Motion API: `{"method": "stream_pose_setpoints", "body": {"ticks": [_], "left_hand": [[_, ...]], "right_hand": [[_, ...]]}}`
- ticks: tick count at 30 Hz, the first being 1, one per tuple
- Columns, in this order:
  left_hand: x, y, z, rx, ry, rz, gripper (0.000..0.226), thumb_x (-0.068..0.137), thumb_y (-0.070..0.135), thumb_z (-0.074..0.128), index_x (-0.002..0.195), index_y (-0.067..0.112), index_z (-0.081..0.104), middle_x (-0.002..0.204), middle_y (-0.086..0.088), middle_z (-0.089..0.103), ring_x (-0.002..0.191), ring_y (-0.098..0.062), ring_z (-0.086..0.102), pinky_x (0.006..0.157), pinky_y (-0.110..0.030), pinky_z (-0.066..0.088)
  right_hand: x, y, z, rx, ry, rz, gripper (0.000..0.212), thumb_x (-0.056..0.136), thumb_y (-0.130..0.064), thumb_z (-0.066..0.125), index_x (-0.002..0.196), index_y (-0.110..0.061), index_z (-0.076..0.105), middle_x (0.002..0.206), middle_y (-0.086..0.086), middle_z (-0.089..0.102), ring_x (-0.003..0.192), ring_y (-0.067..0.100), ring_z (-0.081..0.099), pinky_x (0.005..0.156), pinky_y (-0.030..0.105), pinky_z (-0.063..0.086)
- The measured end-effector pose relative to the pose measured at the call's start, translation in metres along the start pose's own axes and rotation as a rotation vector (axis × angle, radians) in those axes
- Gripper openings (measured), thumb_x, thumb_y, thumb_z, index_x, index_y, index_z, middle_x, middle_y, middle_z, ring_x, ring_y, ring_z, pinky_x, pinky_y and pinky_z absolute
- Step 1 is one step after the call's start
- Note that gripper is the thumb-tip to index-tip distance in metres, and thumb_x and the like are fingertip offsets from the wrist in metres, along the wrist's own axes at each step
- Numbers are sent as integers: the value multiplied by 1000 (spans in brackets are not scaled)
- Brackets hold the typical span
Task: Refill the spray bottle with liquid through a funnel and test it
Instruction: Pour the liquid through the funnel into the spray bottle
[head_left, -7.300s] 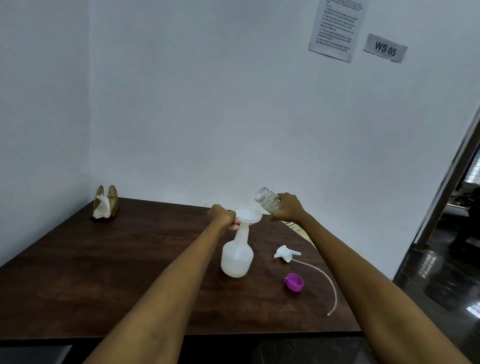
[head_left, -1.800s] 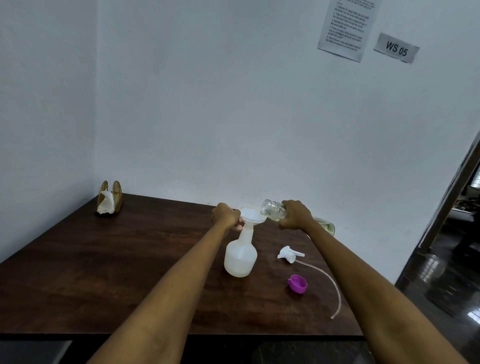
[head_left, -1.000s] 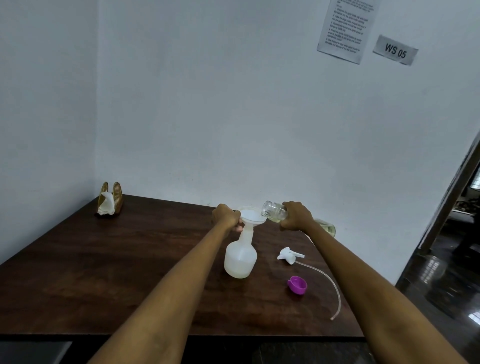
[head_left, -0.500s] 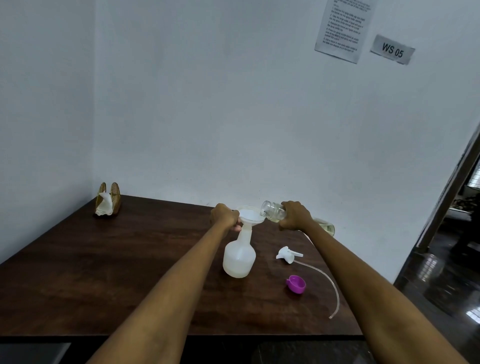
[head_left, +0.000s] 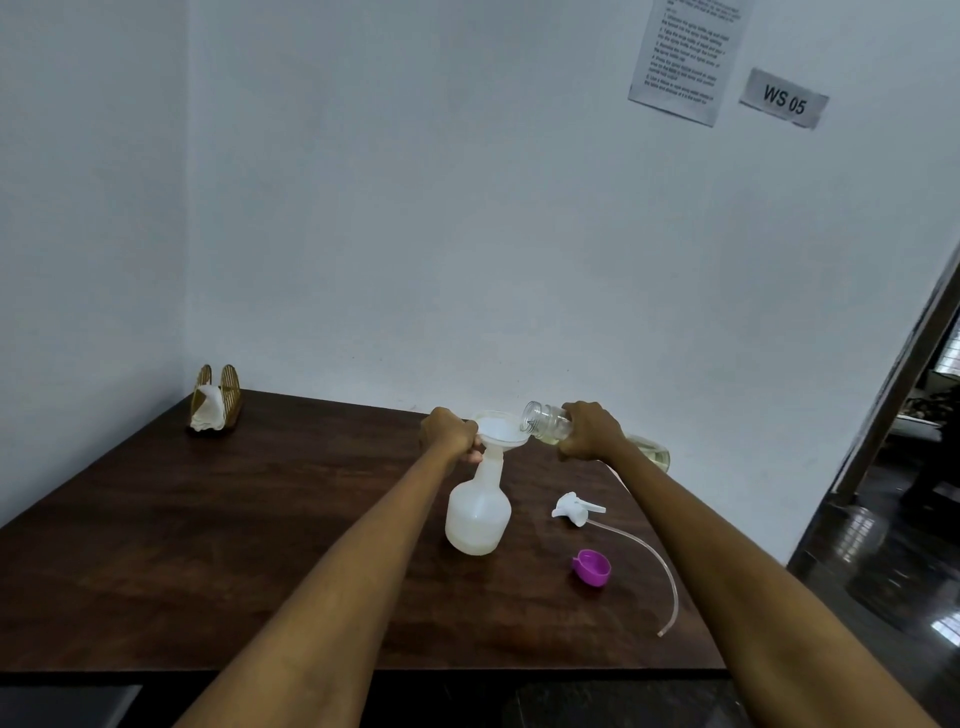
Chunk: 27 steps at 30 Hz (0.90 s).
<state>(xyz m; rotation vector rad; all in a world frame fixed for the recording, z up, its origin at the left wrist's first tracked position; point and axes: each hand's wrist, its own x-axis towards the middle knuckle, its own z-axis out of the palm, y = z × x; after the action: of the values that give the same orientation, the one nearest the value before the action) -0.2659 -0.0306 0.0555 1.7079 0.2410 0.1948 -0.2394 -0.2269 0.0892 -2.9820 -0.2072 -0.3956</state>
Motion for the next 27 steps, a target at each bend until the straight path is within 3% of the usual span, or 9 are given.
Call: {"method": "stream_pose_setpoints", "body": {"ticks": [6, 10, 17, 23, 27], "left_hand": [[0, 1, 0, 6, 0, -4, 28, 87, 0, 52, 59, 1, 57, 58, -7, 61, 24, -8, 52, 40, -17, 50], [0, 1, 0, 3, -1, -4, 29, 87, 0, 52, 59, 1, 57, 58, -7, 61, 25, -9, 53, 43, -19, 52], [1, 0, 2, -2, 8, -15, 26, 87, 1, 54, 61, 1, 58, 58, -7, 61, 26, -9, 53, 54, -25, 56], [-2, 3, 0, 4, 0, -15, 22, 86, -1, 52, 65, -1, 58, 59, -8, 60, 23, -9, 52, 38, -18, 50], [-2, 4, 1, 9, -1, -17, 24, 87, 0, 53, 63, 1, 58, 59, -8, 61, 23, -9, 51, 41, -19, 51]], "right_hand": [[0, 1, 0, -1, -7, 1, 36, 63, -12, 71, 62, -20, 36, 81, 2, 53, 75, 23, 48, 49, 18, 23], [-1, 1, 0, -11, -4, -6, 29, 64, -12, 71, 77, -12, 45, 82, 1, 53, 76, 23, 48, 48, 18, 23], [-1, 2, -1, -3, -2, -6, 40, 64, -11, 70, 59, -22, 32, 81, 2, 53, 75, 23, 48, 49, 18, 23], [0, 3, 1, -30, -5, 0, 28, 64, -12, 70, 72, -14, 44, 82, 1, 53, 77, 23, 48, 64, 25, 34], [1, 3, 0, -39, 0, -5, 29, 64, -12, 71, 80, -13, 46, 83, 1, 52, 79, 25, 50, 63, 24, 33]]}}
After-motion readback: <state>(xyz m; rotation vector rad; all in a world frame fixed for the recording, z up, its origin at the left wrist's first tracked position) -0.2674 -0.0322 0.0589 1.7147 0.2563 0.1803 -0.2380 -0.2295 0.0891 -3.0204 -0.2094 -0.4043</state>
